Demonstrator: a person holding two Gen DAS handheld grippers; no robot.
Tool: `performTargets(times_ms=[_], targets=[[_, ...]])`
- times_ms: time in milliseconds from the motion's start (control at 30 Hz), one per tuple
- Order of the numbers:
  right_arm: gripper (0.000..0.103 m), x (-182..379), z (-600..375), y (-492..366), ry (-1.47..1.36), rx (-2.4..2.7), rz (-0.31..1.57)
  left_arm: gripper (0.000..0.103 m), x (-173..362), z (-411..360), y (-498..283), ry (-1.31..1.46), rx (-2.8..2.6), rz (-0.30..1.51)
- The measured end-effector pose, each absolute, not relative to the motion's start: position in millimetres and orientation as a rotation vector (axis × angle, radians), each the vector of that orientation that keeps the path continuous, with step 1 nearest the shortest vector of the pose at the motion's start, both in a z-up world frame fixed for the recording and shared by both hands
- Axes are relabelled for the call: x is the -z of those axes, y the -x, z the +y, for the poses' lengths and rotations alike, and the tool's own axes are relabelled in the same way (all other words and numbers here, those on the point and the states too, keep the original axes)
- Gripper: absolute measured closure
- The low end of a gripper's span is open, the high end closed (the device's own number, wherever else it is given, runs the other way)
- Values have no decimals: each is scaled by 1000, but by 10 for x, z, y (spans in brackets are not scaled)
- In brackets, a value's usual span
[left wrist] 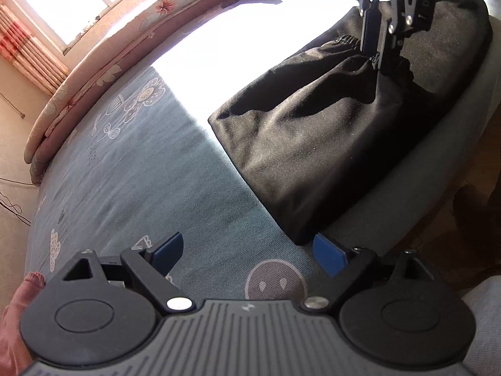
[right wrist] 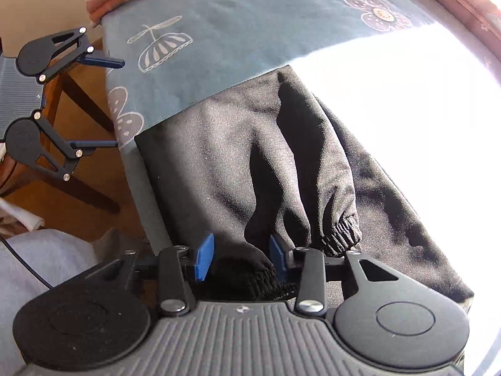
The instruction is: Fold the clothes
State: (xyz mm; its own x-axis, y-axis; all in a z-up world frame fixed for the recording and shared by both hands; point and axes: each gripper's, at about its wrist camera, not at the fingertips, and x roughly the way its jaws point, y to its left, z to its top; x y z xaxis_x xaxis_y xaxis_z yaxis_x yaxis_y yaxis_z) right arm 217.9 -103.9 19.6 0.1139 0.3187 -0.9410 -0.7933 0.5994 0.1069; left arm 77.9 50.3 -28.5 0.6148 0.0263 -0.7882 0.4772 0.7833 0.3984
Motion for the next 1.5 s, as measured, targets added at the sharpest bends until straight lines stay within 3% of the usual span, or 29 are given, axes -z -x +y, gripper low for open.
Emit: performTargets(times_ms=[133,300,467,767,1200,1500], targets=[[65,51,-1194,-2173,462,-788,1243,13,73,543,-1142,-418,312,935],[64,-129,-1303,-2026,418,-759,1153,13,-69,356,-1831,9,443,968],[64,-226,-1612,-1840,324,-683,1179,13,181,-72,-2448,369,638,1055],[63,-95,-2106,-1651,197,-520,1230,14,747,-766,-2722,199,640,1150],[57,-174,-2397,-1704,114,-410,1257,13,331,-657,-2257,113,664,1179],[53,23,-2448,-1671,130,-339,1346,13,680,-911,-2020,160,752,1264]])
